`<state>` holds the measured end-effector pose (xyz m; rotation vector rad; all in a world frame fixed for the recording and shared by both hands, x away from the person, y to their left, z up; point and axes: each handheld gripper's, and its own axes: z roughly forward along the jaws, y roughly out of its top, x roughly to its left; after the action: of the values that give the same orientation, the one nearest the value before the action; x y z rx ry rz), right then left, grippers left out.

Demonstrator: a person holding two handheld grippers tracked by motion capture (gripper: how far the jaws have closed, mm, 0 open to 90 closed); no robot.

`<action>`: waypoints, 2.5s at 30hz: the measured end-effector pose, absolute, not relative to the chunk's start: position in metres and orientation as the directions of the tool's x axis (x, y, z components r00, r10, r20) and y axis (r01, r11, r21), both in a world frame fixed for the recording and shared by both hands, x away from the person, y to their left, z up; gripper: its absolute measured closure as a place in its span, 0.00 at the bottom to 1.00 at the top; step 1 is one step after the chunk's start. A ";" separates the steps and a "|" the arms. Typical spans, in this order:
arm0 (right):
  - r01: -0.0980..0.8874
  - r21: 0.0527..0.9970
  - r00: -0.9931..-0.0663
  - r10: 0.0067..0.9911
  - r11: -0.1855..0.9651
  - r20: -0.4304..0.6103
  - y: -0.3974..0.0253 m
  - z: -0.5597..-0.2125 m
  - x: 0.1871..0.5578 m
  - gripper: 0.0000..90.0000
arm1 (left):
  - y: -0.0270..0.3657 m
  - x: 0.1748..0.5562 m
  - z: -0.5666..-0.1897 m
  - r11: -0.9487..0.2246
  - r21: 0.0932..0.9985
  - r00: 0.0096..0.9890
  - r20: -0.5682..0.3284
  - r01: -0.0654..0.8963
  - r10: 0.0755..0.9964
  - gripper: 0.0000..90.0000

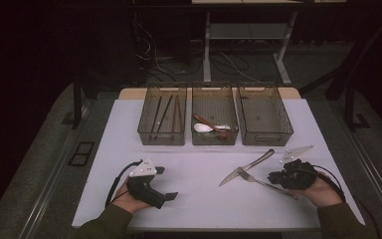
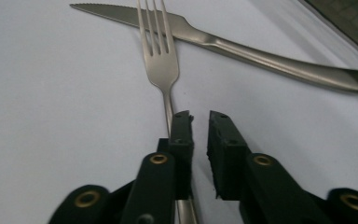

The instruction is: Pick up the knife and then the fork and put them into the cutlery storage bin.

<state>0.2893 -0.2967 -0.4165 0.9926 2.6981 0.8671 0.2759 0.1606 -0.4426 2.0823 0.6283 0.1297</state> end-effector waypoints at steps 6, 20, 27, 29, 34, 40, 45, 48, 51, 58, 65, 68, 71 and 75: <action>0.532 0.465 -0.817 0.574 0.707 0.062 -0.282 -0.406 0.299 0.74 | 0.160 0.276 -0.443 -0.440 0.811 0.863 -0.149 0.386 0.483 0.00; 0.444 0.160 -0.895 0.445 0.882 0.028 -0.239 -0.416 0.324 0.81 | 0.161 0.276 -0.443 -0.441 0.810 0.863 -0.150 0.387 0.482 0.00; 0.427 0.129 -0.903 0.430 0.895 0.003 -0.234 -0.419 0.324 0.85 | 0.160 0.276 -0.444 -0.445 0.807 0.864 -0.150 0.387 0.480 0.00; 0.415 0.123 -0.908 0.420 0.901 -0.012 -0.233 -0.419 0.324 0.86 | 0.159 0.276 -0.444 -0.444 0.808 0.864 -0.150 0.387 0.481 0.00; 0.420 0.130 -0.905 0.425 0.898 -0.008 -0.233 -0.419 0.323 0.93 | 0.159 0.276 -0.444 -0.445 0.807 0.864 -0.149 0.387 0.481 0.00; 0.442 0.159 -0.896 0.444 0.883 0.023 -0.238 -0.419 0.324 0.94 | 0.159 0.276 -0.444 -0.443 0.807 0.863 -0.152 0.389 0.481 0.00; 0.452 0.194 -0.890 0.453 0.870 0.043 -0.244 -0.420 0.325 0.94 | 0.159 0.276 -0.444 -0.444 0.807 0.864 -0.152 0.389 0.480 0.00; 0.454 0.210 -0.888 0.459 0.866 0.030 -0.246 -0.418 0.326 0.94 | 0.159 0.276 -0.444 -0.444 0.807 0.864 -0.152 0.389 0.480 0.00; 0.469 0.240 -0.879 0.476 0.850 0.033 -0.248 -0.415 0.326 0.94 | 0.160 0.276 -0.444 -0.444 0.808 0.865 -0.151 0.387 0.479 0.00; 0.503 0.315 -0.853 0.520 0.805 0.036 -0.255 -0.409 0.327 0.94 | 0.160 0.276 -0.444 -0.446 0.807 0.865 -0.150 0.387 0.478 0.00; 0.538 0.414 -0.818 0.574 0.734 0.045 -0.262 -0.401 0.328 0.94 | 0.160 0.276 -0.443 -0.445 0.808 0.866 -0.149 0.385 0.477 0.00; 0.546 0.458 -0.805 0.590 0.702 0.056 -0.266 -0.398 0.328 0.94 | 0.160 0.276 -0.443 -0.445 0.809 0.866 -0.150 0.385 0.477 0.00; 0.555 0.501 -0.788 0.613 0.664 0.062 -0.271 -0.397 0.329 0.94 | 0.160 0.276 -0.443 -0.446 0.809 0.866 -0.148 0.384 0.477 0.00; 0.570 0.562 -0.761 0.642 0.599 0.087 -0.278 -0.395 0.330 0.94 | 0.160 0.276 -0.443 -0.447 0.808 0.867 -0.148 0.383 0.477 0.00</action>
<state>0.3298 -0.2780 -0.3948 1.0272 2.6971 0.8804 0.2761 0.1601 -0.4431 2.0887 0.6230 0.1245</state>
